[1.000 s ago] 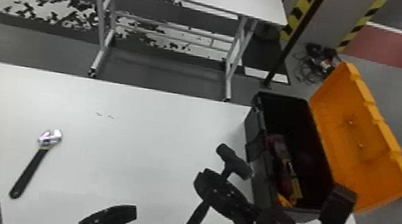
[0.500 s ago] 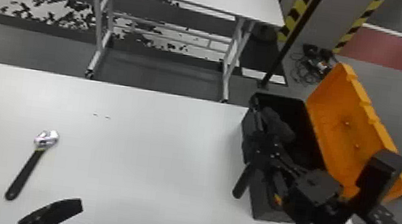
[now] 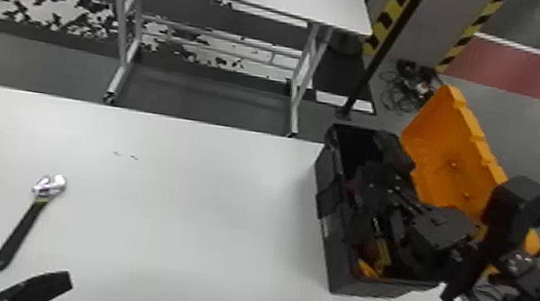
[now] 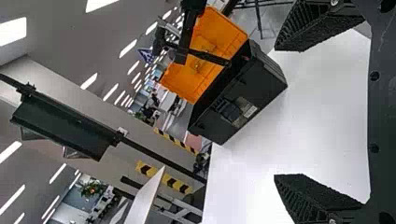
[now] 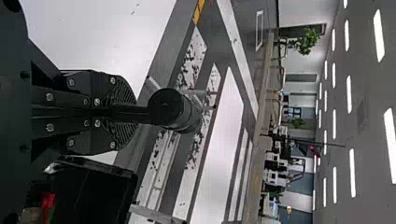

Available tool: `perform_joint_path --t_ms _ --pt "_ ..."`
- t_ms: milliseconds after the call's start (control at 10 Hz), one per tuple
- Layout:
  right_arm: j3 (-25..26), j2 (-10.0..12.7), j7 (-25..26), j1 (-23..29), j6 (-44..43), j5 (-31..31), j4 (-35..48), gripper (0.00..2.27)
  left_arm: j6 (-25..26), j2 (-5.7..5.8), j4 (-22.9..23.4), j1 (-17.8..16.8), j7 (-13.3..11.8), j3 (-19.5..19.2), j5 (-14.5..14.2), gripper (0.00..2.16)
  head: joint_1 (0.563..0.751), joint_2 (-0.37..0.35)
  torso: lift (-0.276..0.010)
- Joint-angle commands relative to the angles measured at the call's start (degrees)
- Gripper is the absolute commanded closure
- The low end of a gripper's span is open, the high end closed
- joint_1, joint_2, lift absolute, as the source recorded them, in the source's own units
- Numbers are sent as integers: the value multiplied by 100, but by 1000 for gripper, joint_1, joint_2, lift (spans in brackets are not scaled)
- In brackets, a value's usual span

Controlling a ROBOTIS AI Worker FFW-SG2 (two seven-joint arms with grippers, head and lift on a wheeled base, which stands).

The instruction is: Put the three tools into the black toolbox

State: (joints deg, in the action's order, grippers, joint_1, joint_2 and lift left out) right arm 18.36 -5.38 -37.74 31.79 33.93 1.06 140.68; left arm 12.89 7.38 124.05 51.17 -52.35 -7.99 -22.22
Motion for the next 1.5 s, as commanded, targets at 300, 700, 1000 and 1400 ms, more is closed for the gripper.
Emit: perform_joint_path --t_ms 300,700,1000,1400 --pt "1056 -323 48 -499 -443 -142 -1122 2250 -28 -9 57 166 -126 -186 -116 36 695 -343 -51" --pt "1302 -323 -22 -604 -514 -476 -1649 2250 -28 -44 154 236 -170 -186 -116 36 695 -350 -51" --pt "1126 -297 -22 -595 -22 -546 -1632 29 -28 -70 128 236 -170 -177 -107 36 695 -350 -51" --pt "1442 37 -233 248 682 -2242 -937 63 -28 -88 75 227 182 -406 -81 36 695 -350 -51"
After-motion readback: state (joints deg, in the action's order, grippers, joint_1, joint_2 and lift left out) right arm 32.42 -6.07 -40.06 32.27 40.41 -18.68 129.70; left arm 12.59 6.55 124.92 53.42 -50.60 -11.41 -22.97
